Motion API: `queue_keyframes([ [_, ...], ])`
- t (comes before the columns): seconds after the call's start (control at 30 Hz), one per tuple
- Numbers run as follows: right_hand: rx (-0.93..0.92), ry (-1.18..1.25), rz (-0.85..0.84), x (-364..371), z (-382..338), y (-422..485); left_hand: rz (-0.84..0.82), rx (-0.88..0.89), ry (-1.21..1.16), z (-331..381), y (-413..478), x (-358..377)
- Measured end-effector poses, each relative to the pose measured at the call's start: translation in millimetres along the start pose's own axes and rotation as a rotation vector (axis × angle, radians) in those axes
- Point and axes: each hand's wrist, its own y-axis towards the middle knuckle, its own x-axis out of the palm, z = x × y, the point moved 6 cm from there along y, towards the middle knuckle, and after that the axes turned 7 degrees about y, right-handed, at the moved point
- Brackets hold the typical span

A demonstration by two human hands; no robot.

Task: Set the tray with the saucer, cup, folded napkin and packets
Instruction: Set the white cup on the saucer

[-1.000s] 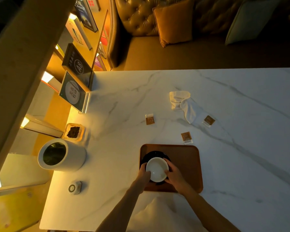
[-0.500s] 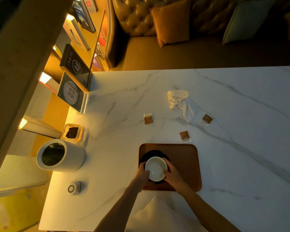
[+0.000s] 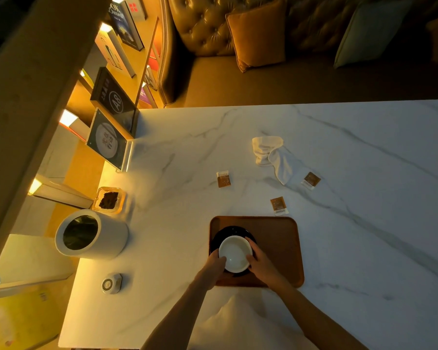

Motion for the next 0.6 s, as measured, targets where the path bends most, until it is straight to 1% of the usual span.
queue_keyframes([
  [0.23,-0.023,-0.002,-0.013,1.4,0.6,-1.1,-0.010,-0.009,-0.021,-0.2,-0.8,-0.7],
  [0.6,-0.002,-0.040,-0.013,1.2,1.3,0.8,0.010,-0.017,-0.030,-0.8,0.0,-1.2],
])
